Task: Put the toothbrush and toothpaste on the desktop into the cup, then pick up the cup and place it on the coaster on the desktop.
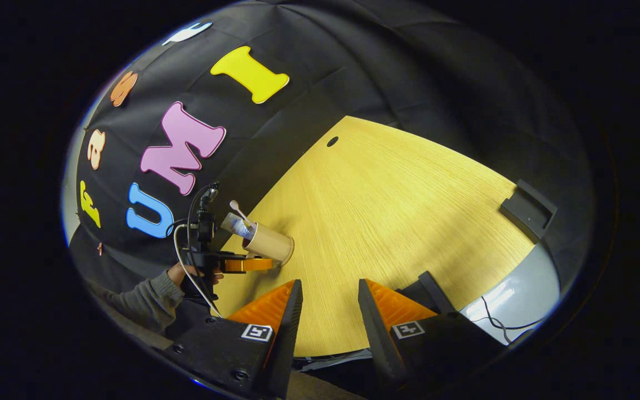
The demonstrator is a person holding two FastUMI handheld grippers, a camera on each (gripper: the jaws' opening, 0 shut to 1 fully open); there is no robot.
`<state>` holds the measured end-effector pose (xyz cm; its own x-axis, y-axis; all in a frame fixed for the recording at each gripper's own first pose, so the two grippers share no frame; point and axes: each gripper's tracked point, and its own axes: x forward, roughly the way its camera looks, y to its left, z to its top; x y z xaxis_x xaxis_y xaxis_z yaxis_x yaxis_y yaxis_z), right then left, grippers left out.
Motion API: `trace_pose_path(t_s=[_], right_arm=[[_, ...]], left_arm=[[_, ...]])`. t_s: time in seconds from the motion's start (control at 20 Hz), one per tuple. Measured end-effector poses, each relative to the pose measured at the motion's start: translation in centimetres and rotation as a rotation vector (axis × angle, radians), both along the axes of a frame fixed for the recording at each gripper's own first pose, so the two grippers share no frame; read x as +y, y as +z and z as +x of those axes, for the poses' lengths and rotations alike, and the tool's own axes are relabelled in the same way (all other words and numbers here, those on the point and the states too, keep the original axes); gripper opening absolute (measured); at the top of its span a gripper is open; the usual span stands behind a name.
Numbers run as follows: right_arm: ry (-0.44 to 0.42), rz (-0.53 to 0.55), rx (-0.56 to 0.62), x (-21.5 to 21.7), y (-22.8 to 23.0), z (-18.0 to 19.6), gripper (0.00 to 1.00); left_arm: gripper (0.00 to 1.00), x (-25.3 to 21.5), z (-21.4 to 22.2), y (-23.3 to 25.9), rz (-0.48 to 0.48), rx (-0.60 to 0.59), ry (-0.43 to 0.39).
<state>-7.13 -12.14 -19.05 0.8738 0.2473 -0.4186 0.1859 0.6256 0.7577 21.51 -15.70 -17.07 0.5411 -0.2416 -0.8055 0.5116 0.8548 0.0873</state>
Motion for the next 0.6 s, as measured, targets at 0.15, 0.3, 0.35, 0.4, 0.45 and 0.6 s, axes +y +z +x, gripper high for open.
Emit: trace_pose_path(t_s=[0.15,0.3,0.35,0.4,0.45,0.6], right_arm=[[0.012,0.003,-0.004,0.3,0.3,0.3,0.63],[0.031,0.002,-0.009,0.8,0.7,0.7,0.63],[0.042,0.000,-0.010,1.2,0.7,0.8,0.63],[0.054,-0.003,-0.013,1.5,0.9,1.0,0.63],[0.067,-0.006,-0.015,1.9,1.0,1.2,0.63],[0.113,-0.020,-0.021,3.3,1.4,2.1,0.63]], left_arm=[[0.89,-0.3,-0.8,1.5,-0.028,-0.054,-0.018],[0.95,0.2,-1.8,2.7,-0.035,-0.096,-0.013],[0.95,0.6,-2.1,3.1,-0.041,-0.110,-0.004],[0.95,0.8,-2.5,3.6,-0.056,-0.125,0.006],[0.95,0.9,-2.9,4.3,-0.080,-0.143,0.013],[0.95,2.6,-4.6,6.2,-0.141,-0.205,0.049]])
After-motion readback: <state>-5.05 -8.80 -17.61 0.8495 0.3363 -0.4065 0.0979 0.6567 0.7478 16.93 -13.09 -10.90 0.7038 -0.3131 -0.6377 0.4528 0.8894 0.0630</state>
